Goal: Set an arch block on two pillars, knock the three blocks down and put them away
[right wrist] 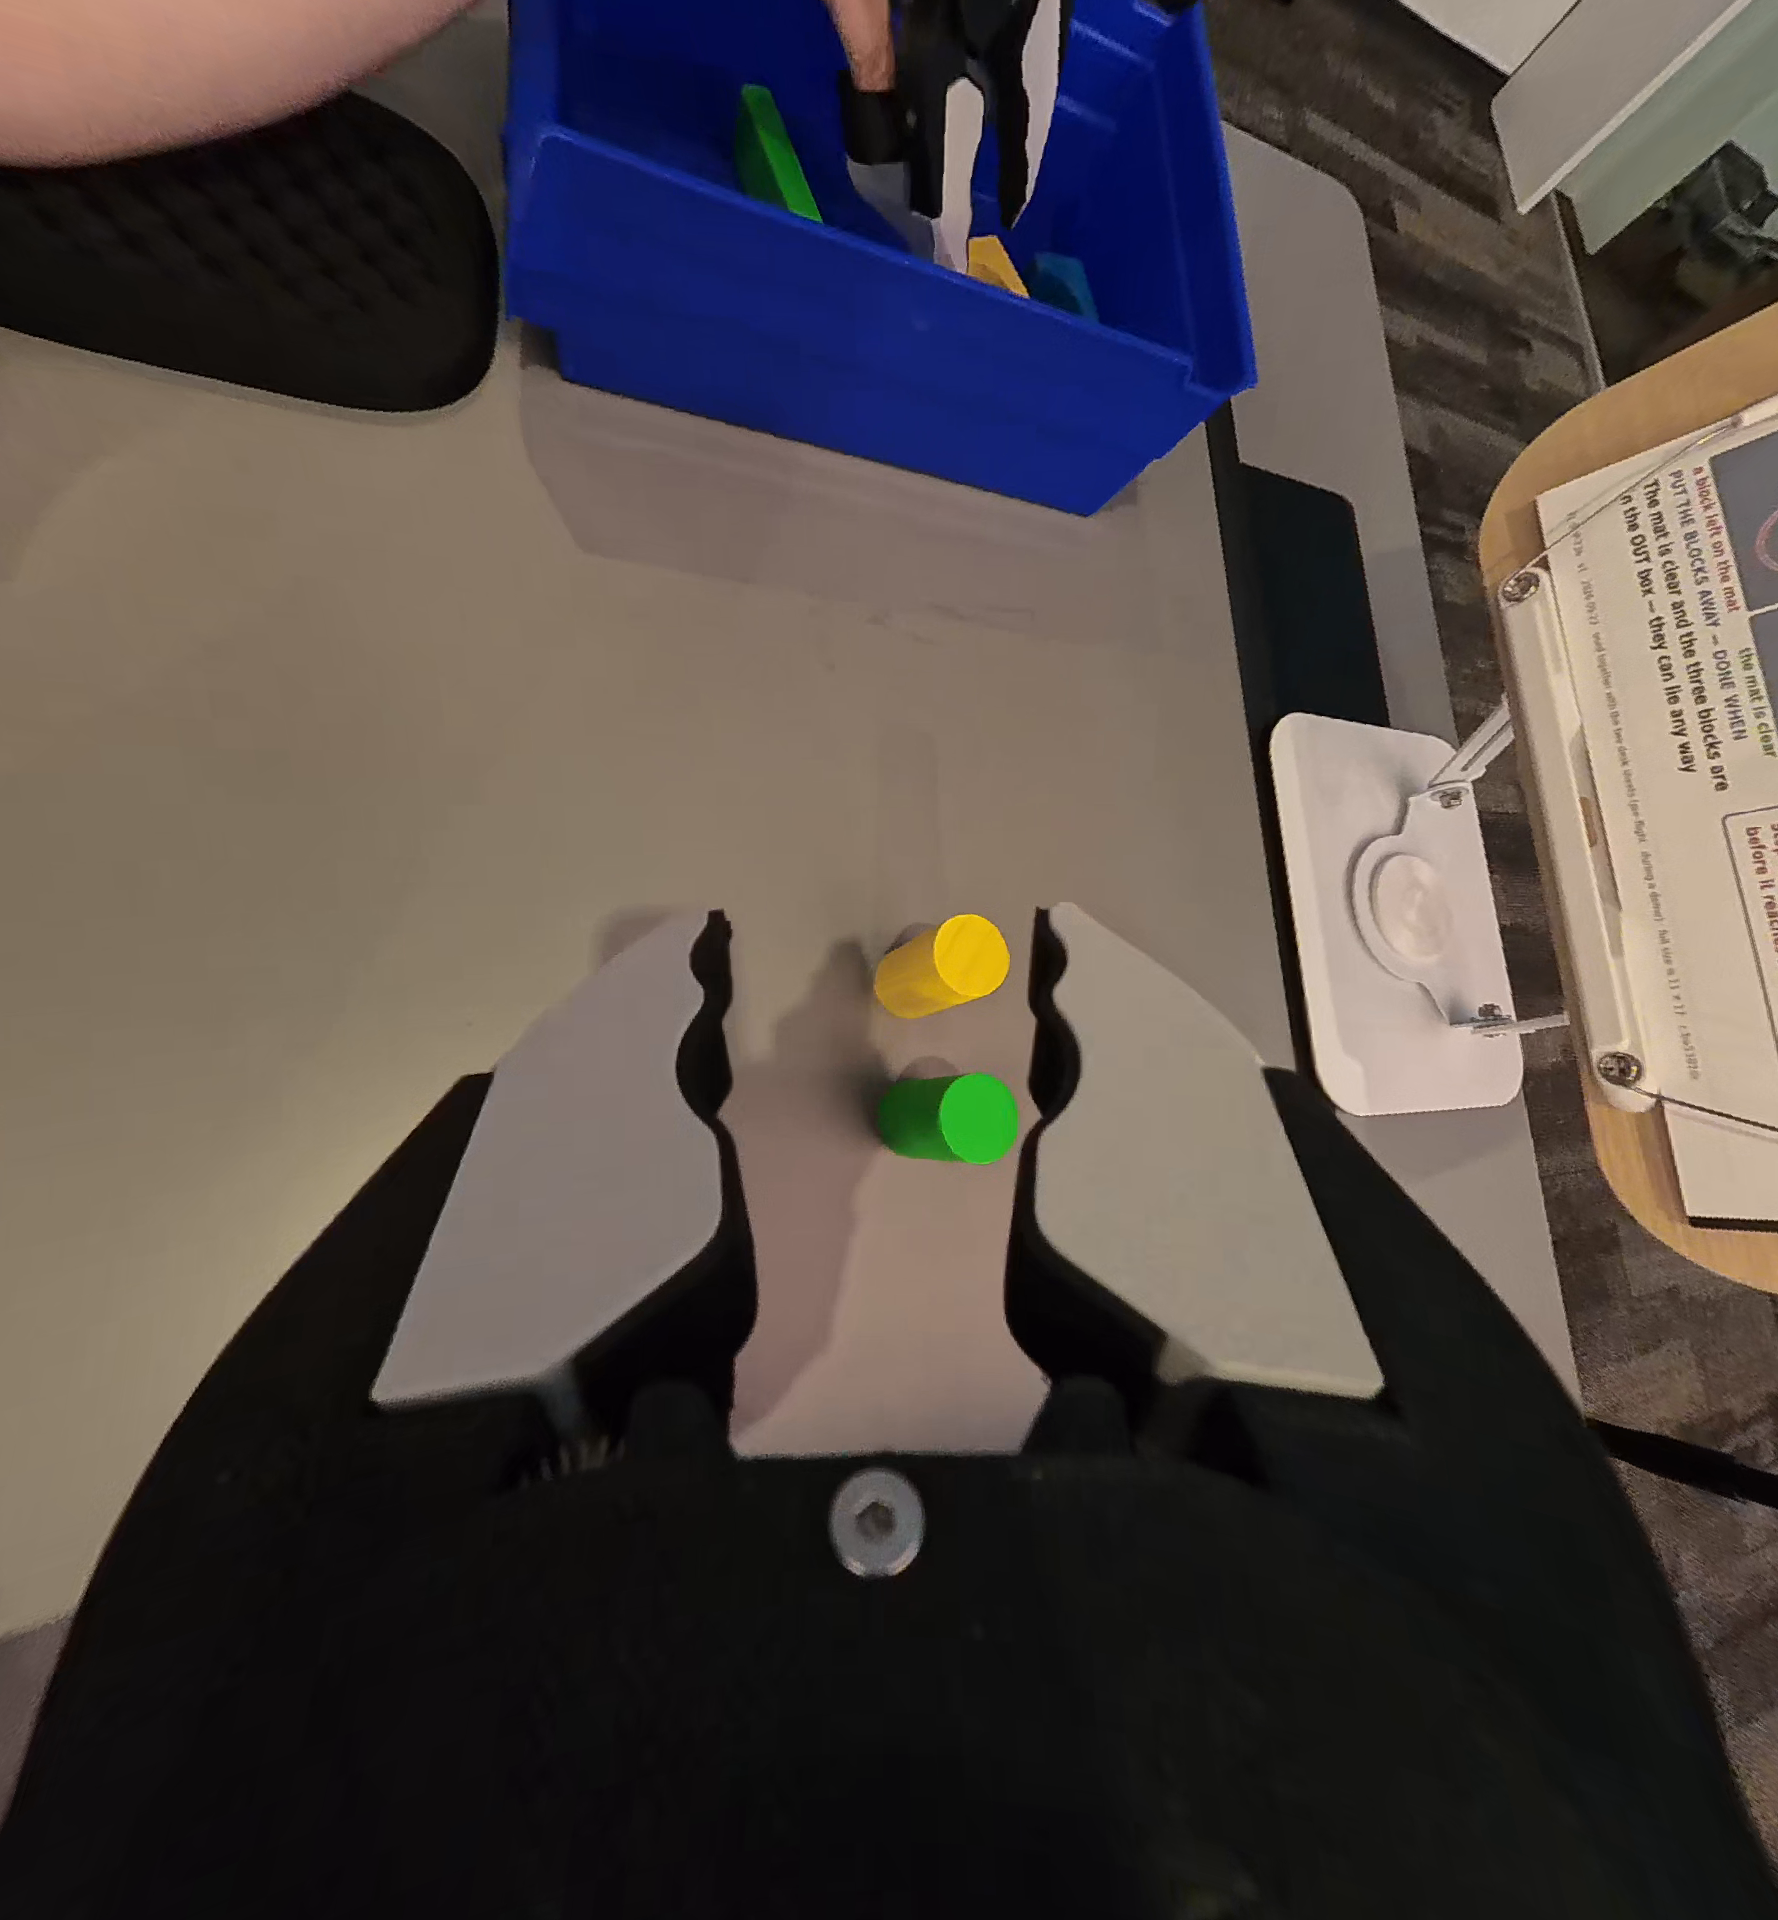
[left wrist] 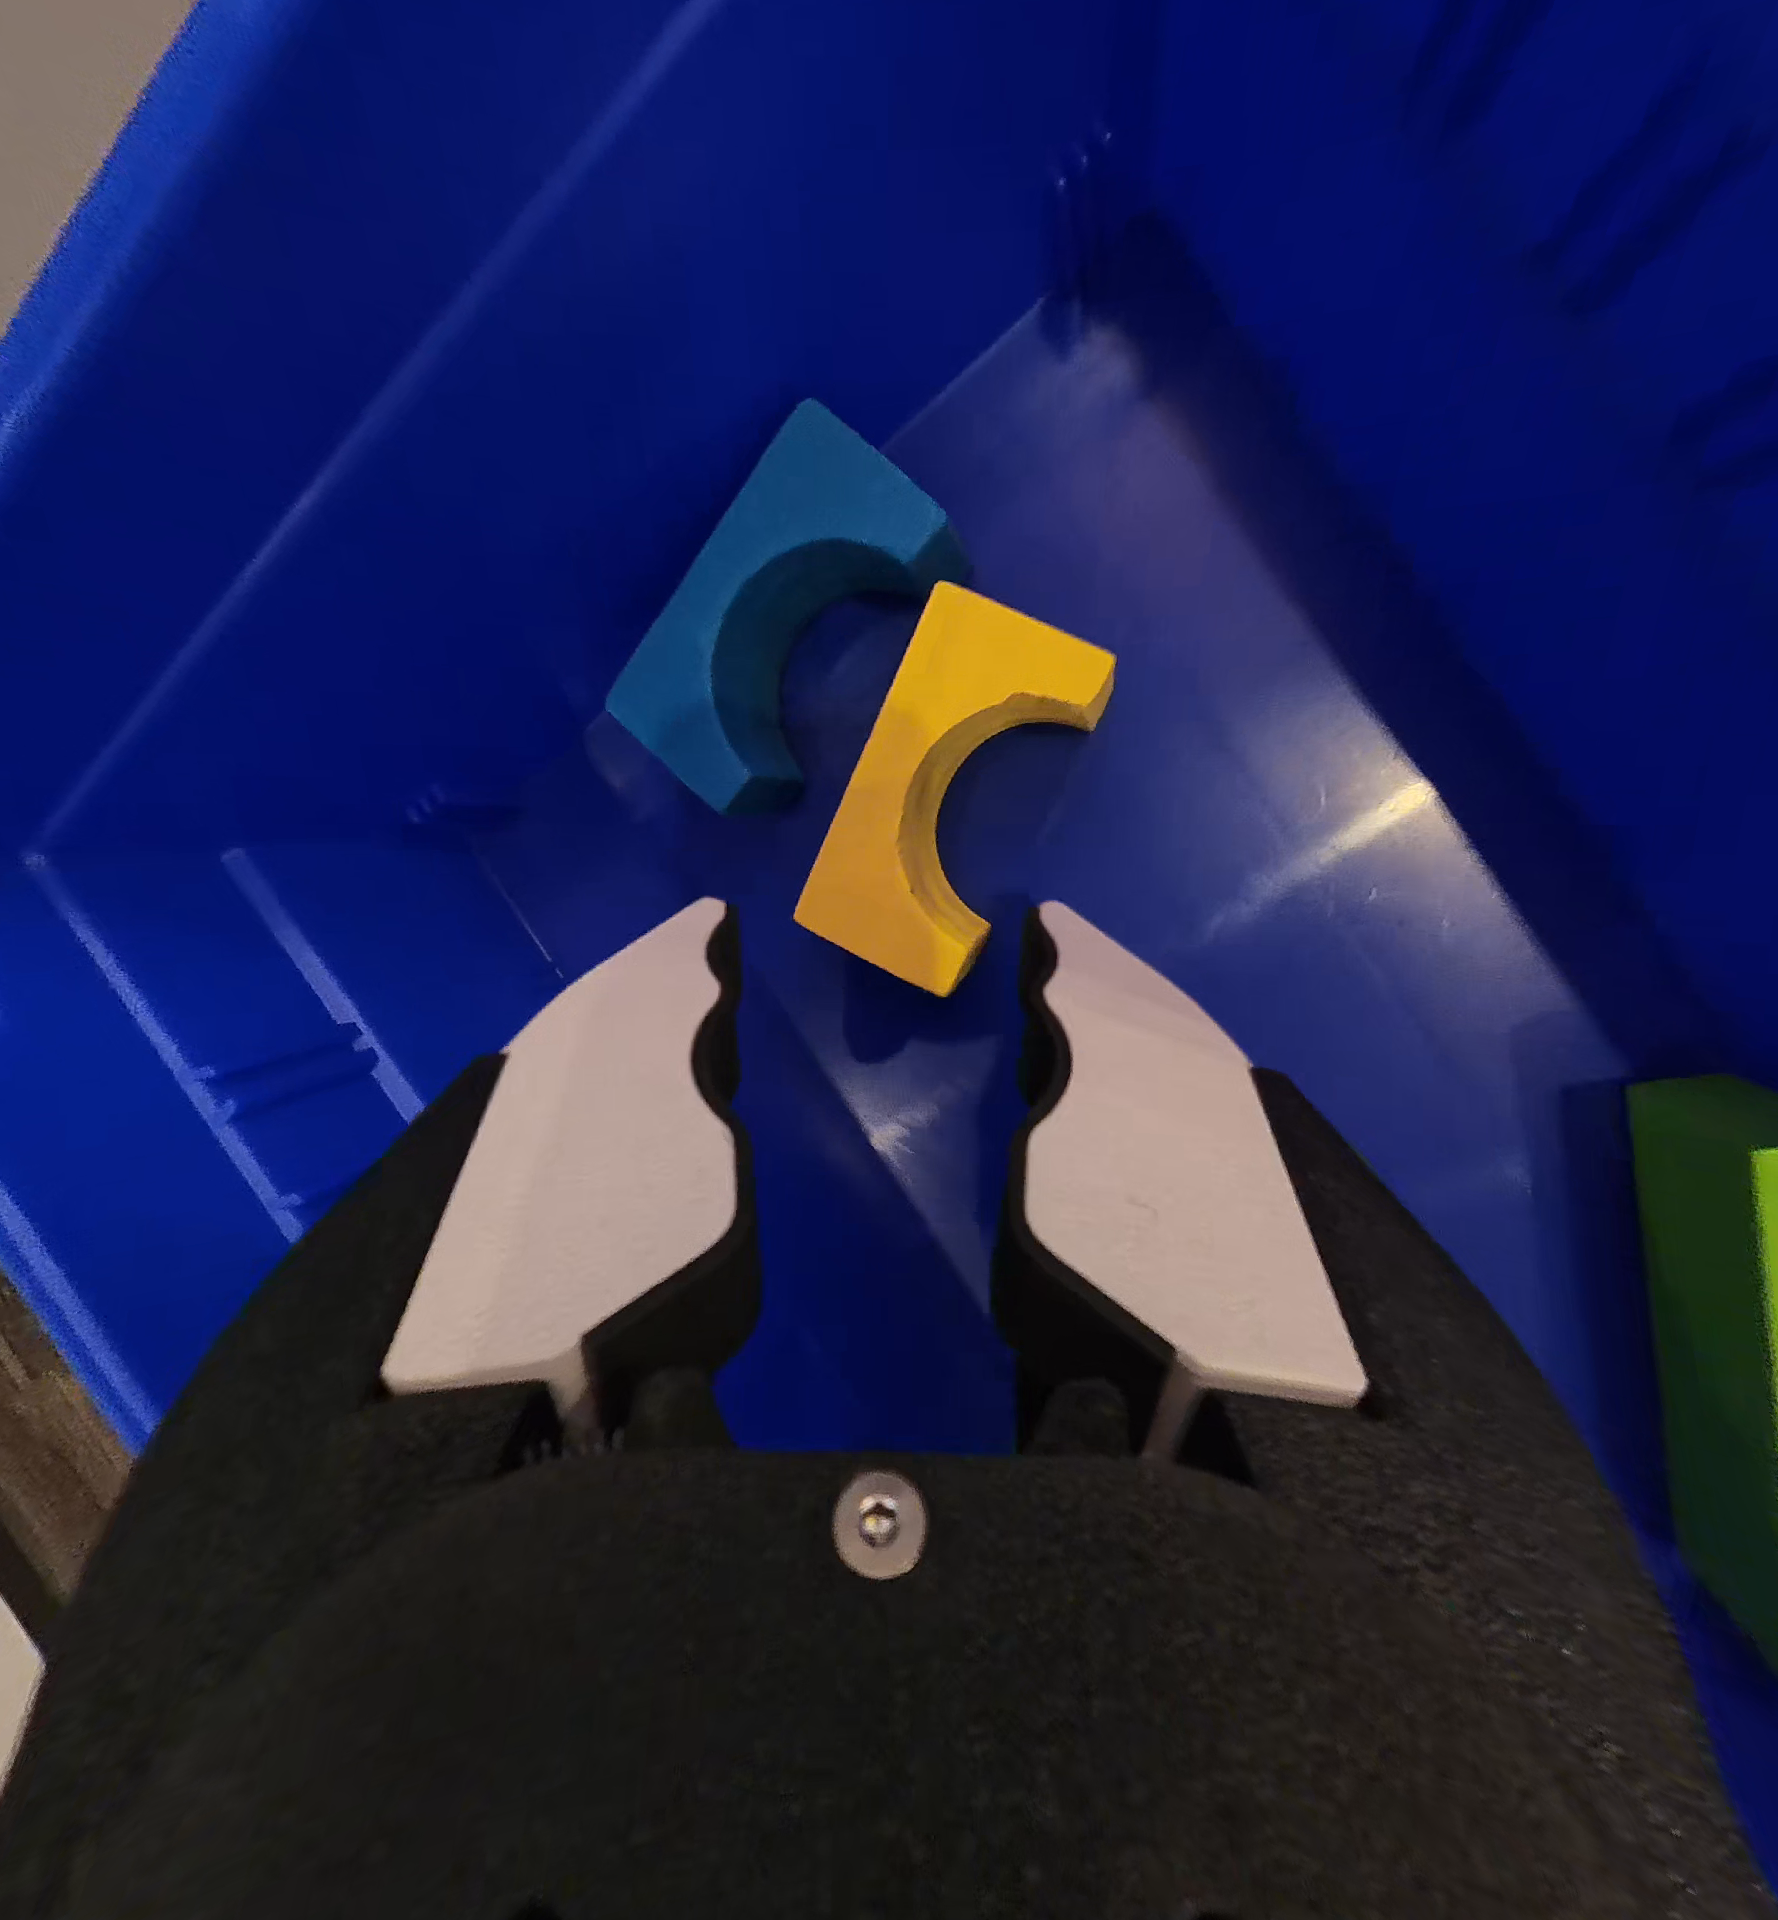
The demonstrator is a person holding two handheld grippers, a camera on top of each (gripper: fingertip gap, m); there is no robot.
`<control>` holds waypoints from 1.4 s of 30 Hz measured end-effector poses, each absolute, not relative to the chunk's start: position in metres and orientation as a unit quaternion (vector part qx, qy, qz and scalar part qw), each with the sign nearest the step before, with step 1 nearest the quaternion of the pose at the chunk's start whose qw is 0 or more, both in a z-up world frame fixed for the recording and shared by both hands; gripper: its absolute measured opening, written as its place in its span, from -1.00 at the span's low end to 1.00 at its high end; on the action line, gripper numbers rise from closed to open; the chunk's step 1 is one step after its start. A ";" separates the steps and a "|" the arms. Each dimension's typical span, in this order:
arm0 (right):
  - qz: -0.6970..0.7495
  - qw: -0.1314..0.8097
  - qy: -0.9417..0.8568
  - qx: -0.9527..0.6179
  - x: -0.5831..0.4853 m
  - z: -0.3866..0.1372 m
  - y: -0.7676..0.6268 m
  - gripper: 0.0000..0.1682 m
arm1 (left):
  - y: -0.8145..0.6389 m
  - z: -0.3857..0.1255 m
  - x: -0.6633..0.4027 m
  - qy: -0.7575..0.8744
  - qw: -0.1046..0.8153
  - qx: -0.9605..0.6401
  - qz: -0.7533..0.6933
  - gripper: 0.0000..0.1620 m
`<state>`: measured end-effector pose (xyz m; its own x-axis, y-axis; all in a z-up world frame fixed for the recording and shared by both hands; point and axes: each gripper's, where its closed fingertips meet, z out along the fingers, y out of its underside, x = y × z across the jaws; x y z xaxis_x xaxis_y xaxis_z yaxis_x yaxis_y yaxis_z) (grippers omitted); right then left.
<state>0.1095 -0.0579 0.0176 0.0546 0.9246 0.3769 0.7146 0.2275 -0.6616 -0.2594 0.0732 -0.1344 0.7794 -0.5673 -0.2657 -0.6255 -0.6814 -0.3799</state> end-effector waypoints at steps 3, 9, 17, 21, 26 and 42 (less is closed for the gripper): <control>0.137 0.396 -0.672 -0.611 0.111 0.015 -0.059 -0.33 | 0.072 -0.134 -0.259 0.337 0.233 -0.911 0.051 -0.32; 0.144 0.395 -0.672 -0.610 0.111 0.014 -0.060 -0.33 | 0.069 -0.136 -0.251 0.363 0.232 -0.902 0.028 -0.37; 0.148 0.392 -0.674 -0.608 0.111 0.014 -0.063 -0.33 | 0.071 -0.142 -0.253 0.359 0.231 -0.904 0.021 -0.50; 0.148 0.389 -0.675 -0.609 0.111 0.012 -0.062 -0.33 | 0.072 -0.141 -0.248 0.360 0.240 -0.902 0.007 -0.56; 0.158 0.390 -0.673 -0.608 0.103 0.010 -0.058 -0.33 | 0.066 -0.123 -0.242 0.364 0.259 -0.895 0.005 -0.56; 0.336 0.363 -0.625 -0.604 0.033 0.024 -0.048 -0.32 | -0.010 0.047 -0.124 0.509 0.471 -0.720 -0.024 -0.57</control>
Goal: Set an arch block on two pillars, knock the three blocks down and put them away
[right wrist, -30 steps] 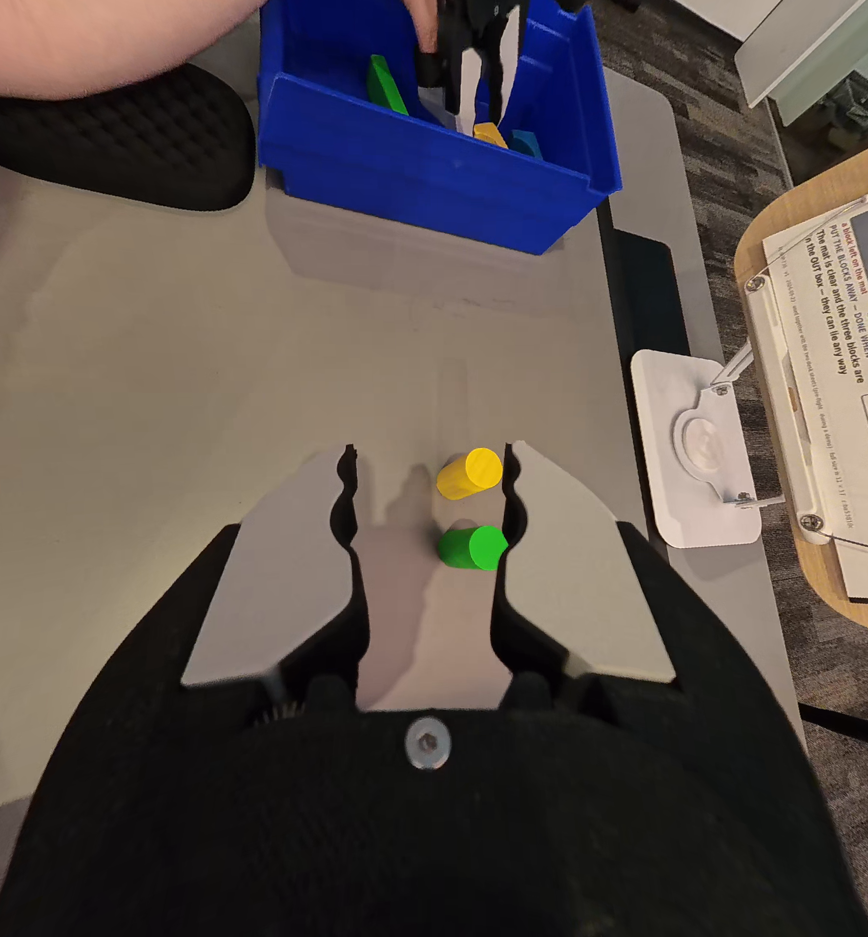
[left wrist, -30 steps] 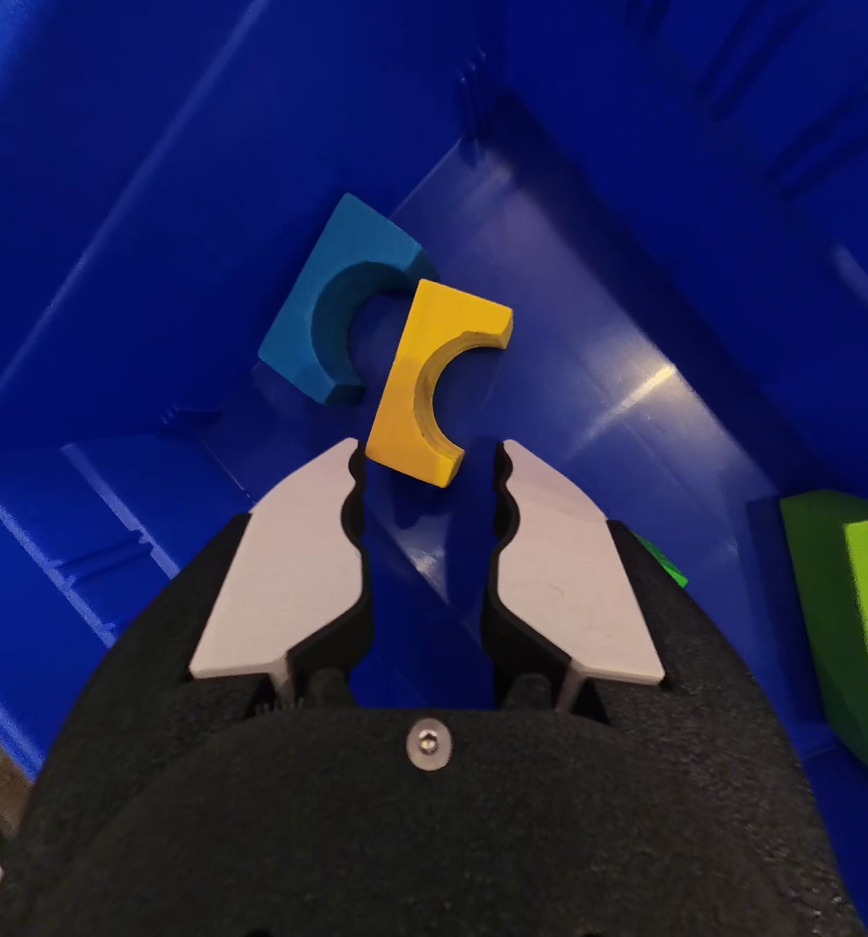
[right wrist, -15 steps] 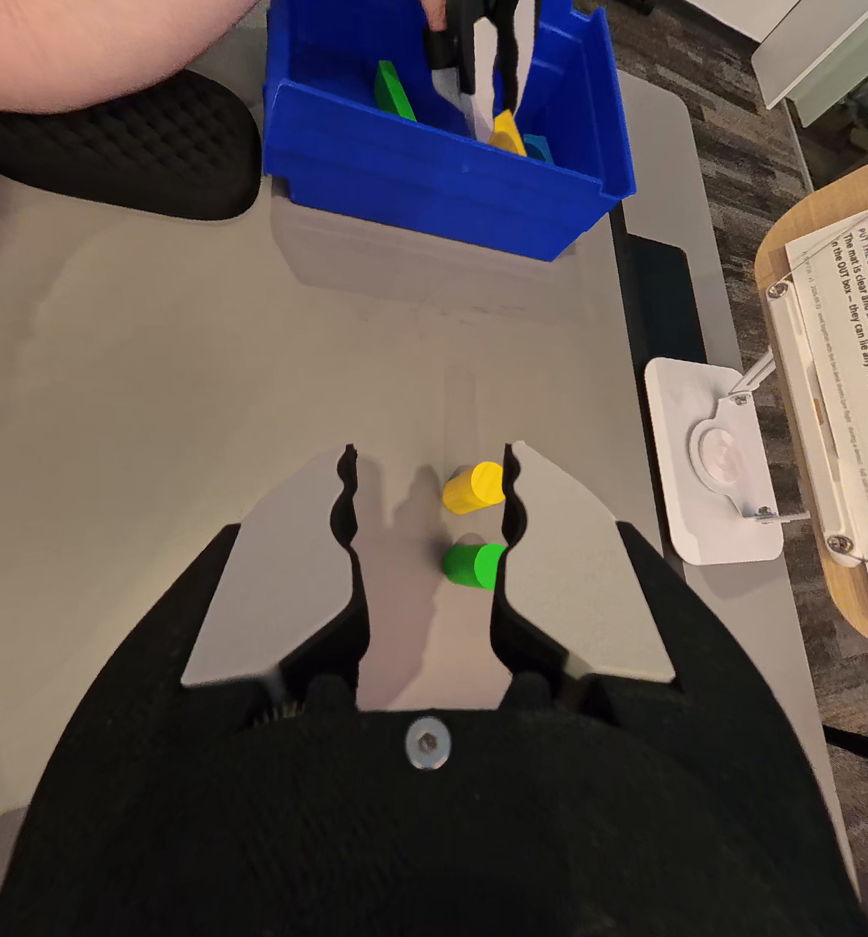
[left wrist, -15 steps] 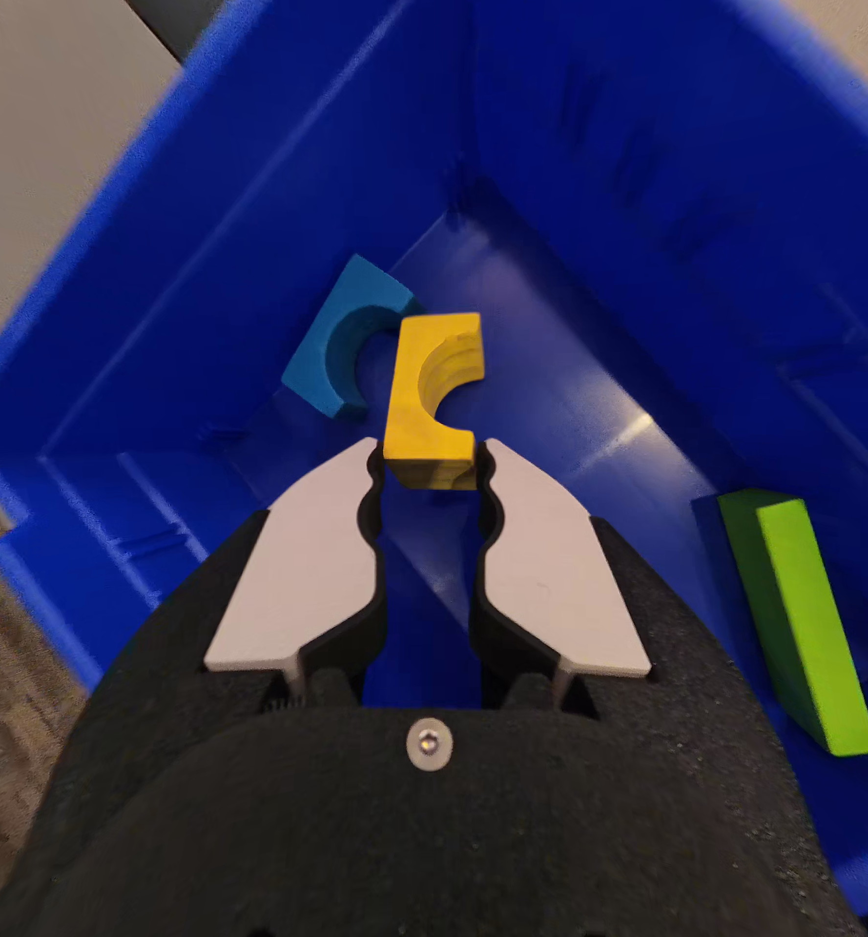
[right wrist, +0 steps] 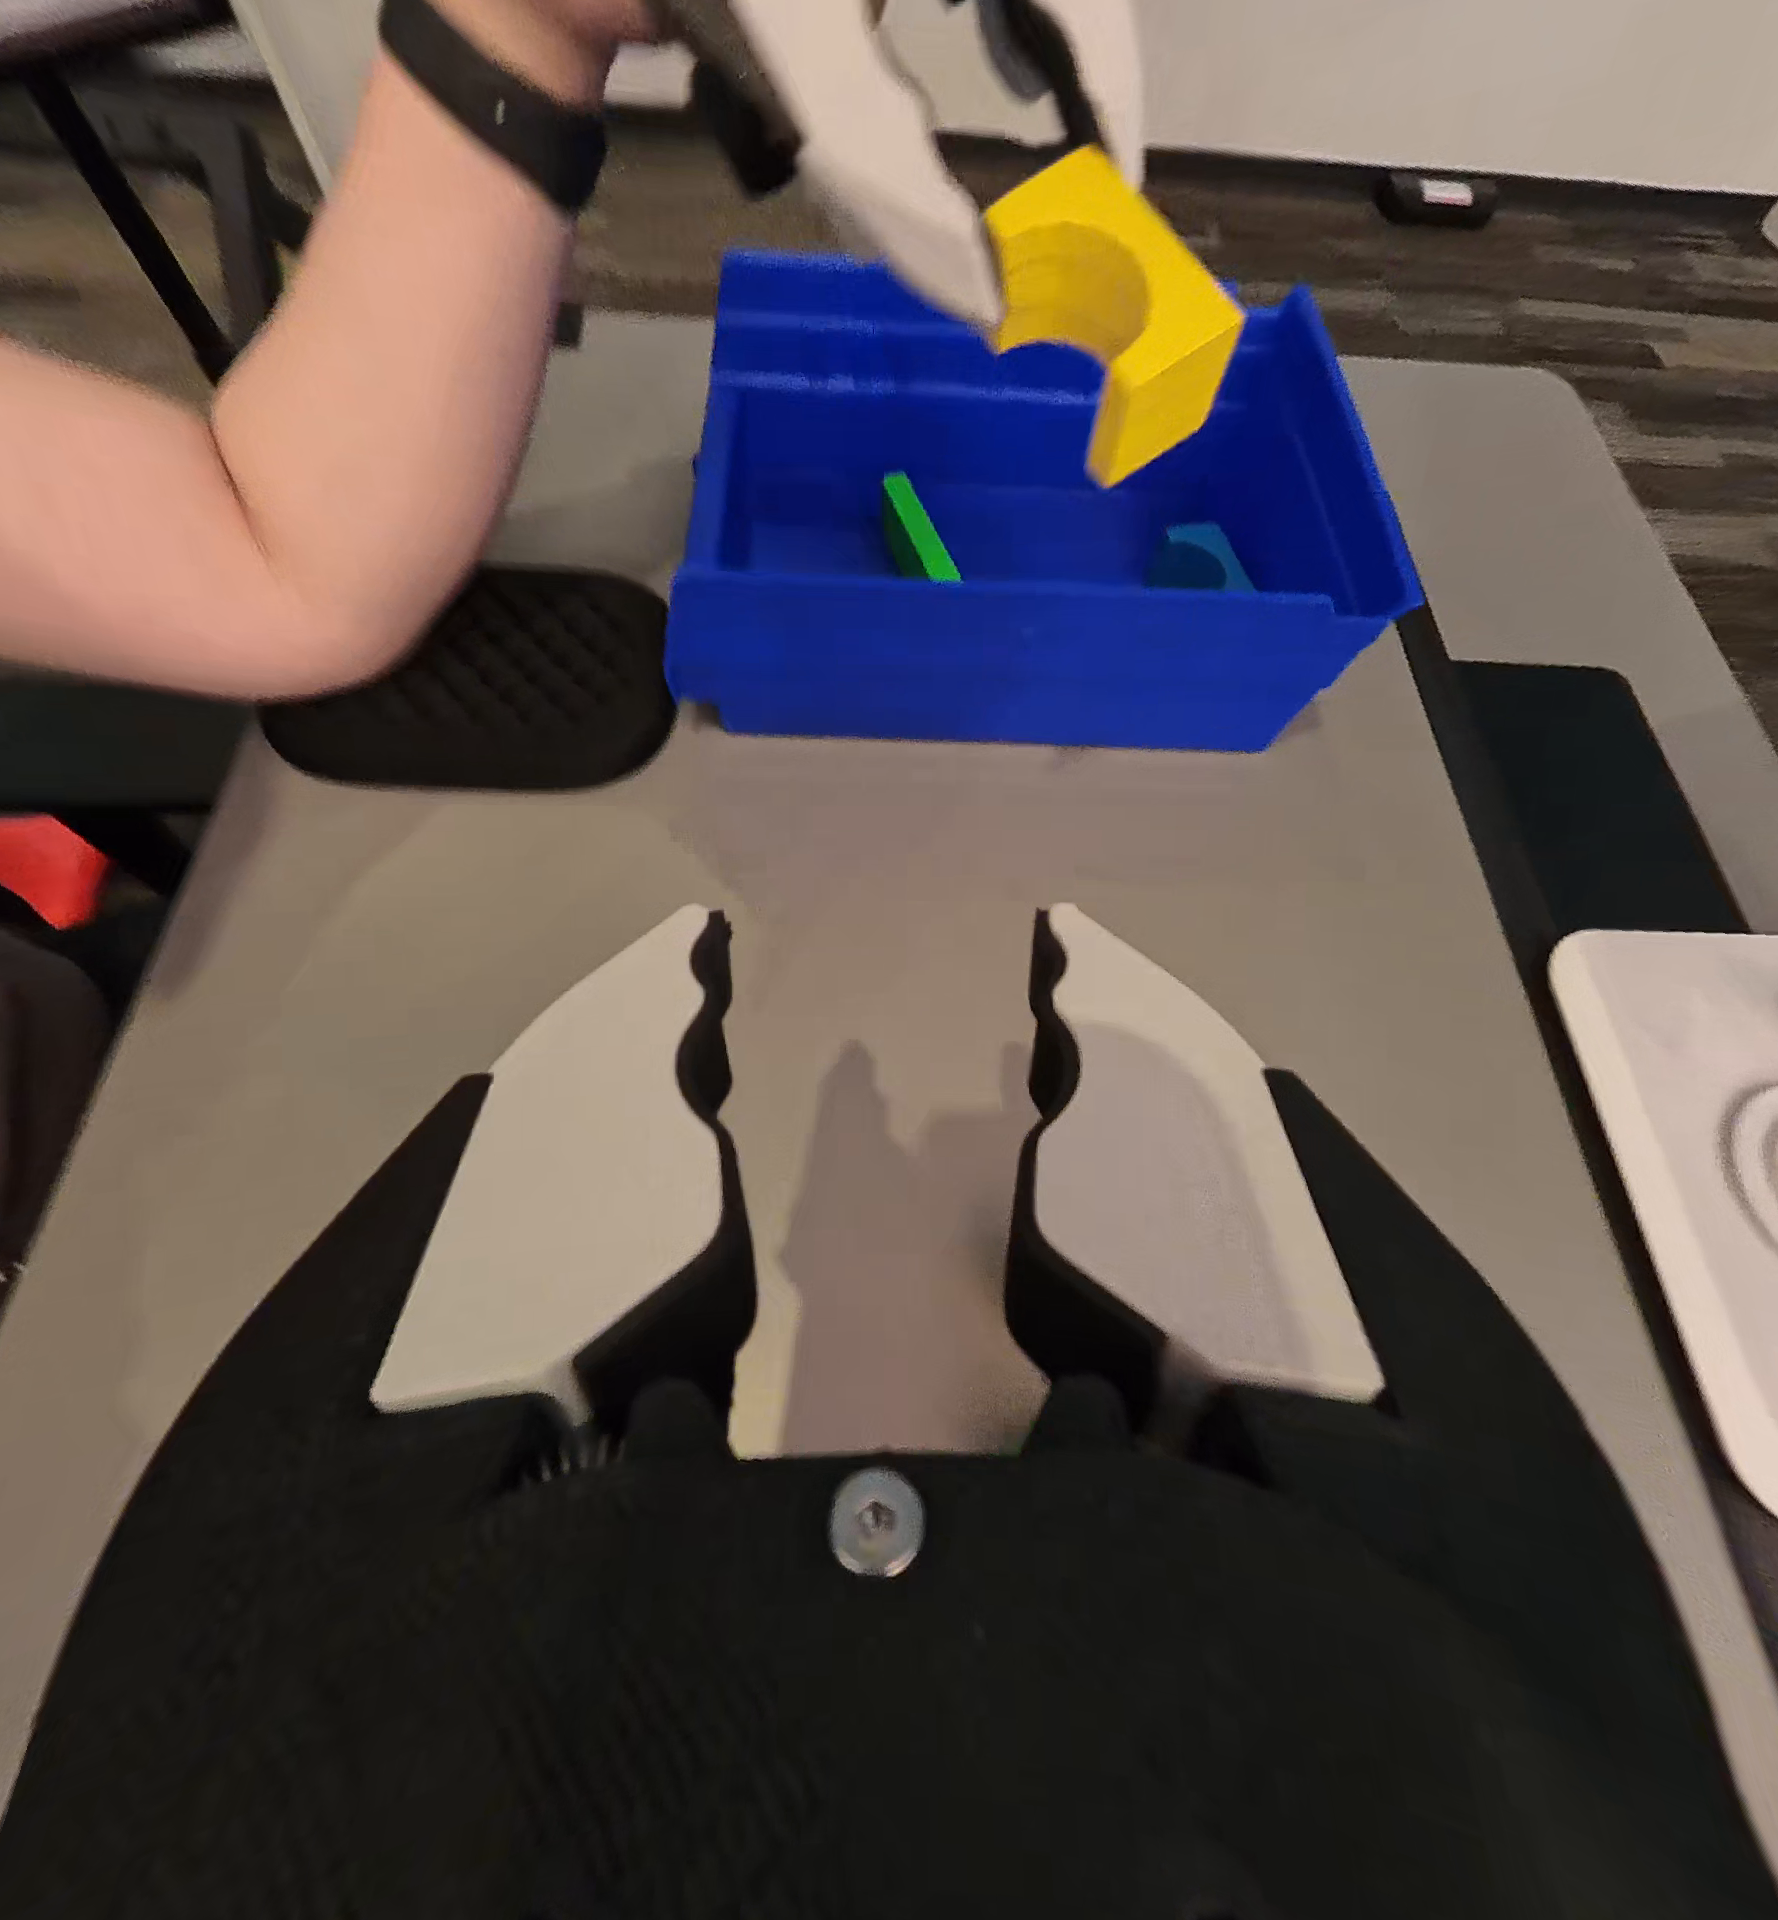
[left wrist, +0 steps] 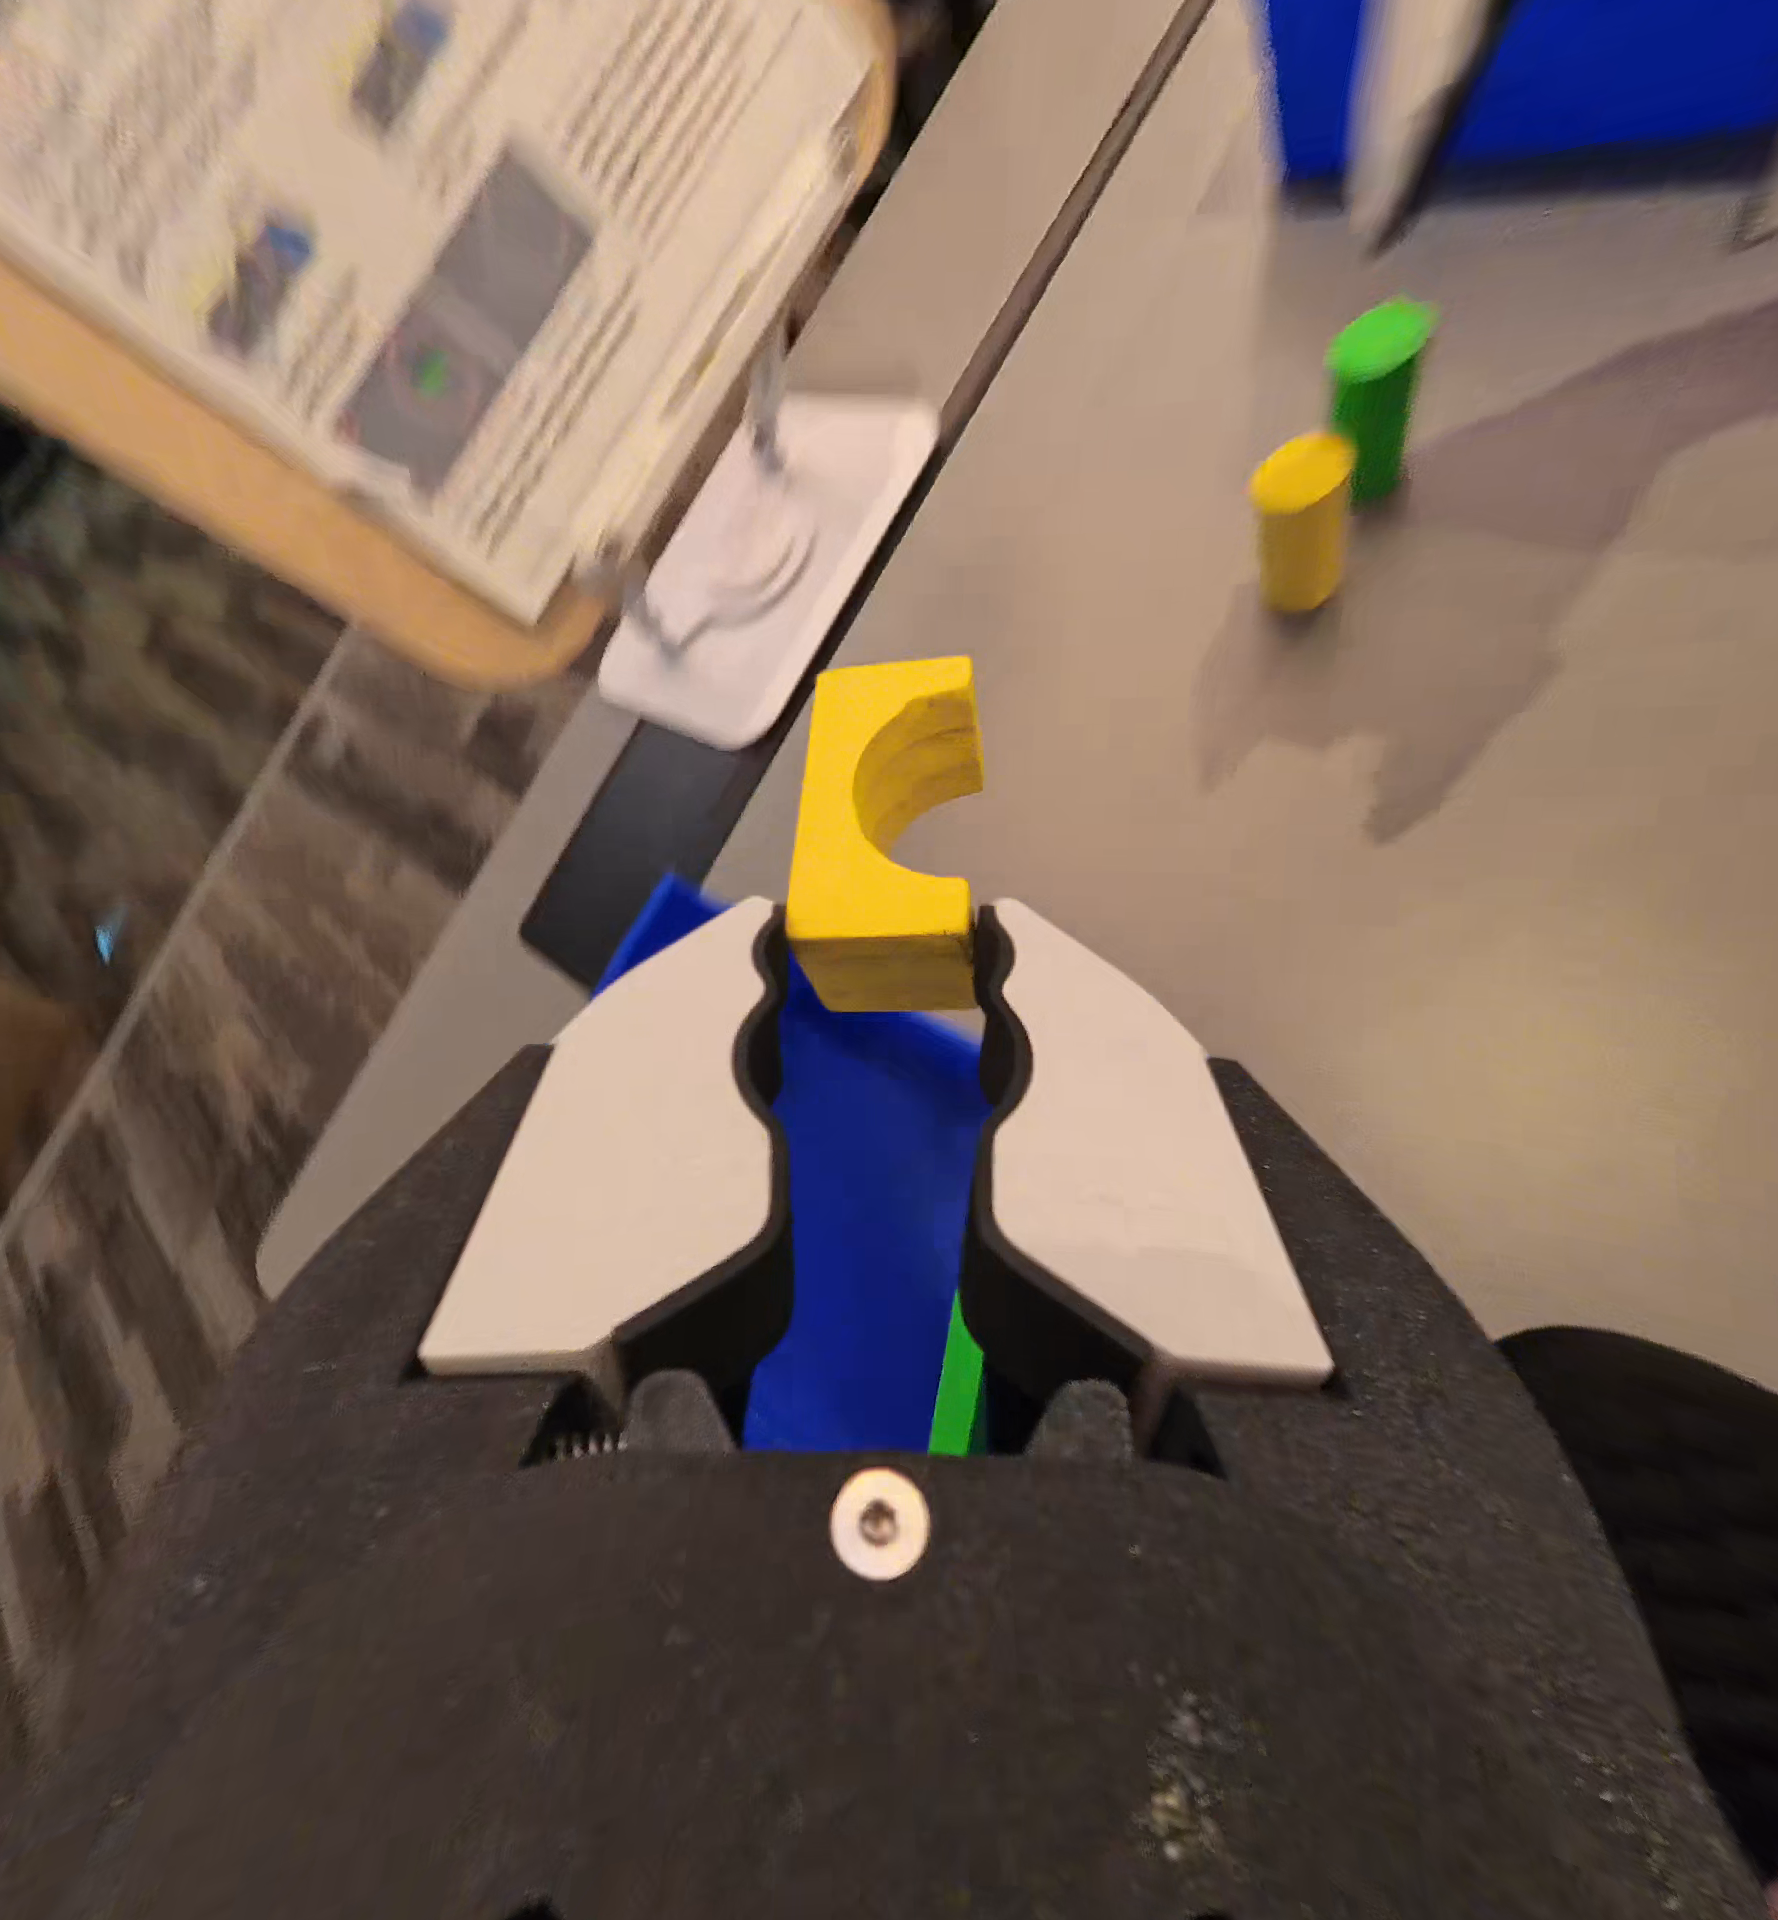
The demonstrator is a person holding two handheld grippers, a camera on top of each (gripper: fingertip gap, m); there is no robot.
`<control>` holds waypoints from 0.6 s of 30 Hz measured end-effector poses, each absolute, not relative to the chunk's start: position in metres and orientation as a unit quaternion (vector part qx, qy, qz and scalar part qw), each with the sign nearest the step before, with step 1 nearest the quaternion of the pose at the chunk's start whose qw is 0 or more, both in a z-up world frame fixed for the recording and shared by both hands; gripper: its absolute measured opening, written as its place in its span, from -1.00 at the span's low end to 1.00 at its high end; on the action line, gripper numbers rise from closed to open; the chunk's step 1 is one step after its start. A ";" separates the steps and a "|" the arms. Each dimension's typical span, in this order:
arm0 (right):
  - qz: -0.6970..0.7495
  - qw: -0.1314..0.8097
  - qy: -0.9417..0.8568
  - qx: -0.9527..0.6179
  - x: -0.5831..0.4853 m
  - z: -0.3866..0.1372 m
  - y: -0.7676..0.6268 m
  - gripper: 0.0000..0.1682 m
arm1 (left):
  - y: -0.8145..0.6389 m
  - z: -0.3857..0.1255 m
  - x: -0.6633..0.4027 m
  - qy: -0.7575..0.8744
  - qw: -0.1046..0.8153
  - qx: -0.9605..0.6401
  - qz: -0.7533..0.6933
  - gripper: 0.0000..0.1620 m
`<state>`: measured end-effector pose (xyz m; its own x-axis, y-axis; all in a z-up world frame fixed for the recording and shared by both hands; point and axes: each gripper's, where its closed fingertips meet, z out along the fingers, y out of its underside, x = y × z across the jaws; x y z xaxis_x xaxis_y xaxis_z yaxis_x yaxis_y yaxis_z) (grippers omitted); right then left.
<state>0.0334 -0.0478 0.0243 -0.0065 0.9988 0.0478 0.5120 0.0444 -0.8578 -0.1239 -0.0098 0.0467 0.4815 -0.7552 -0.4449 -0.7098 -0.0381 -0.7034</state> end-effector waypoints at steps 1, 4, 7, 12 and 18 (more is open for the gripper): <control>0.357 0.358 -0.612 -0.608 0.031 0.030 -0.047 -0.32 | -0.019 0.055 -0.108 0.528 0.482 -0.698 -0.031 -0.57; 0.426 0.332 -0.558 -0.631 0.028 0.049 -0.044 -0.32 | -0.044 0.070 -0.064 0.580 0.502 -0.639 -0.052 -0.57; 0.496 0.292 -0.498 -0.648 0.027 0.065 -0.041 -0.22 | -0.066 0.075 -0.029 0.621 0.508 -0.592 -0.070 -0.57; 0.588 0.185 -0.468 -0.634 0.033 0.075 -0.054 -0.22 | -0.091 0.071 0.008 0.665 0.498 -0.548 -0.099 -0.57; 0.585 0.034 -0.556 -0.590 0.040 0.061 -0.103 -0.25 | -0.102 0.059 0.026 0.692 0.476 -0.533 -0.097 -0.57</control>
